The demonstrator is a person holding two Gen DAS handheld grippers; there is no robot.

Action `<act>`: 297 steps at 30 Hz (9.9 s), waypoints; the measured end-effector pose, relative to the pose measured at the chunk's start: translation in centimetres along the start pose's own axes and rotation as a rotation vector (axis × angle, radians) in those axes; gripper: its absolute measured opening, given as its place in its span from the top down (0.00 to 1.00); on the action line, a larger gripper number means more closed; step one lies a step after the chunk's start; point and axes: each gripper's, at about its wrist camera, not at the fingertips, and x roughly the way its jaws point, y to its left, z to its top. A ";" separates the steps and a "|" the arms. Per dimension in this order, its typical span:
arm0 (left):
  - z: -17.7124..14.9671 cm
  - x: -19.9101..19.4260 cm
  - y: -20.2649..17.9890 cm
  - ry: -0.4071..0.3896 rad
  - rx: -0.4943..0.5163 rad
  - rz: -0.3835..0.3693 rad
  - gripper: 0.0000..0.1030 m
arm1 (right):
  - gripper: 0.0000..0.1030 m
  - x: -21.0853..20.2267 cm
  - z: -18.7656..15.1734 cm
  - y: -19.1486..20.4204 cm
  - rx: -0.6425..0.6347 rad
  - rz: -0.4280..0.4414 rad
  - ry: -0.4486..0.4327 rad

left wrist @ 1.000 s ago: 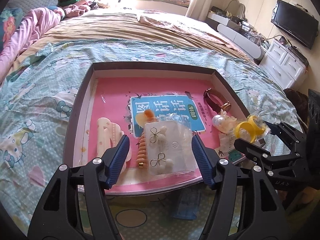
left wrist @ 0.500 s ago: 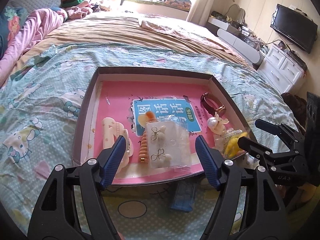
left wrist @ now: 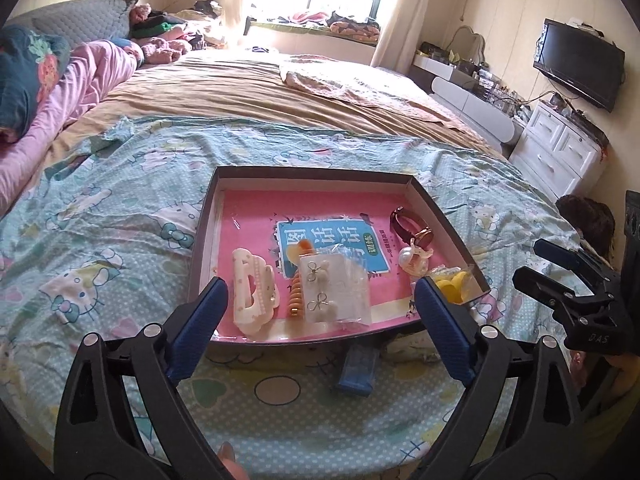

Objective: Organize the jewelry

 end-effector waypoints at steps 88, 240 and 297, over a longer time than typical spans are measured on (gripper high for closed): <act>-2.9 -1.2 3.1 0.037 -0.021 -0.031 0.76 | 0.58 3.5 -2.8 5.1 0.009 0.223 0.139; -5.7 -5.2 -0.6 -0.015 0.000 0.021 0.09 | 0.04 -4.4 -6.1 5.0 0.047 0.016 0.010; -4.7 -1.7 6.0 0.089 -0.151 0.201 0.09 | 0.04 -2.0 -5.5 -3.1 0.190 -0.158 -0.005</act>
